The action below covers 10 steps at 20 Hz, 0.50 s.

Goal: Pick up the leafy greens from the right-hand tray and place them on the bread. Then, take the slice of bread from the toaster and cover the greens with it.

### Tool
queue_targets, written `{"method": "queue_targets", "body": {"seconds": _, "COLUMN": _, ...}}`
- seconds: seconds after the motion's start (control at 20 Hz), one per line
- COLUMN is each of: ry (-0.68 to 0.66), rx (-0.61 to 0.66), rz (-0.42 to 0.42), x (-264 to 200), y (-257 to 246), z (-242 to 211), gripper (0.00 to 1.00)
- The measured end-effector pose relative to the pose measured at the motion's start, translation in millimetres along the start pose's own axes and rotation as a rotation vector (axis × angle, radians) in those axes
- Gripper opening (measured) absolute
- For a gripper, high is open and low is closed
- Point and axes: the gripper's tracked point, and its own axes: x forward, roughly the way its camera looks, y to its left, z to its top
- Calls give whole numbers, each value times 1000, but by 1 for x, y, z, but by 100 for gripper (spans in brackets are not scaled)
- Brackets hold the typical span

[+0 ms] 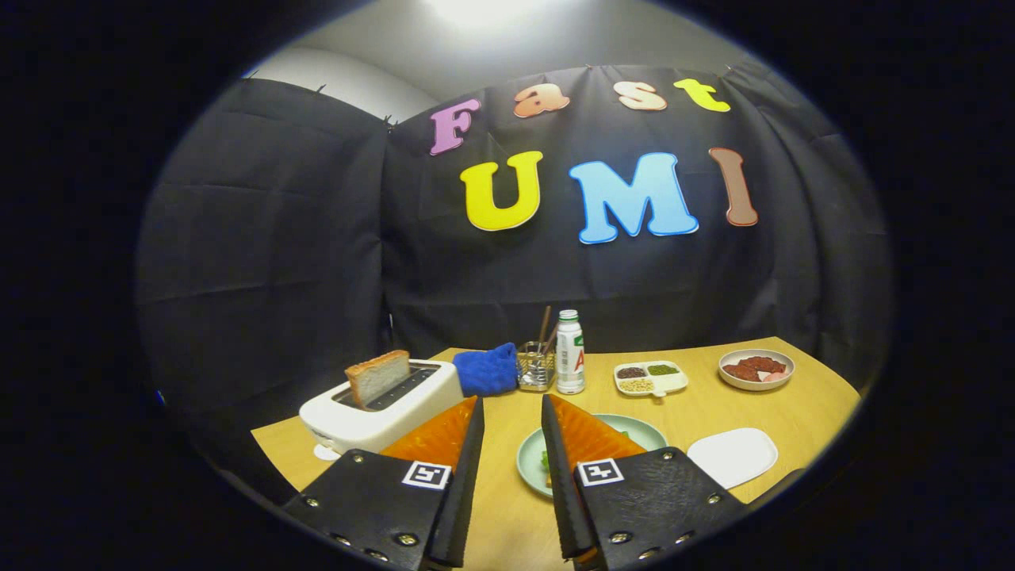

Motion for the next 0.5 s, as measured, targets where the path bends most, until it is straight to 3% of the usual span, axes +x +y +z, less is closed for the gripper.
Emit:
{"method": "queue_targets", "body": {"seconds": 0.2, "ry": 6, "rx": -19, "rz": 82, "x": 2, "y": 54, "z": 2, "gripper": 44}}
{"method": "queue_targets", "body": {"seconds": 0.5, "ry": 12, "rx": -44, "rz": 124, "x": 17, "y": 112, "z": -7, "gripper": 44}}
